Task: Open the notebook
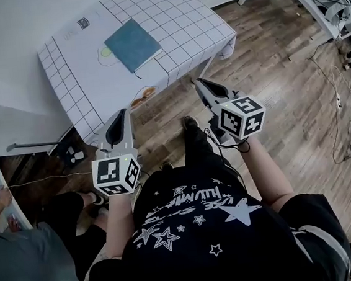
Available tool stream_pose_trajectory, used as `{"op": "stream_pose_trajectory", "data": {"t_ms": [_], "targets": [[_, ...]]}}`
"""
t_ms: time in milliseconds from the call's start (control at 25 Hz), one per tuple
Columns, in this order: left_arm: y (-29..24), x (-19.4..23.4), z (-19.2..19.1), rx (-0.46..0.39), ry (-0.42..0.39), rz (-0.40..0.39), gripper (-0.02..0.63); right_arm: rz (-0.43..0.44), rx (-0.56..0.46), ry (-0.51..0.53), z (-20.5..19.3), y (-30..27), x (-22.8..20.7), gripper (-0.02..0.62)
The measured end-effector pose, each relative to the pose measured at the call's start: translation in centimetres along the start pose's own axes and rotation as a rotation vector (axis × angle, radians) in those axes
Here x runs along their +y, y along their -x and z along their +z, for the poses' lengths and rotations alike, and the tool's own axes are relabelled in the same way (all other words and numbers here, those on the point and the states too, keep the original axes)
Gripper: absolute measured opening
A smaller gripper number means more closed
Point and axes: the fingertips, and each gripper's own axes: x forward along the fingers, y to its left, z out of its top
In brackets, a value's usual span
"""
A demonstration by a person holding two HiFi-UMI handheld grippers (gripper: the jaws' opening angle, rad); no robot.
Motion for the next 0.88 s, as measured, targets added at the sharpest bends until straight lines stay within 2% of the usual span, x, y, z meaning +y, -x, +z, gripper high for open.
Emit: {"op": "stream_pose_trajectory", "data": {"t_ms": [240, 400, 480, 600, 720, 880], "targets": [[-5.6, 0.3, 0.0, 0.046, 0.011, 0.064, 0.009, 0.095, 0.030, 0.008, 2.4, -4.9, -4.0, 0.017], [-10.0, 0.0, -0.3, 0.086, -0.038, 0.110, 0.011, 0.142, 0.046, 0.019, 4.1, -7.4, -7.4, 0.017], [-11.9, -0.5, -0.5, 0.088, -0.051, 0.115, 0.052, 0.165, 0.055, 0.021, 4.5, -8.4, -8.9, 0.017], [-14.8, -1.3, -0.7, 0.094, -0.074, 0.123, 0.071, 0.191, 0.066, 0.026, 5.0, -9.7, -11.0, 0.017], [-17.5, -1.7, -1.1, 0.130, -0.137, 0.159, 0.108, 0.226, 0.080, 0.027, 5.5, -11.0, -12.7, 0.017], [-20.9, -1.8, -2.5, 0.209, -0.290, 0.214, 0.180, 0.270, 0.103, 0.038, 5.5, -12.4, -14.3, 0.017]]}}
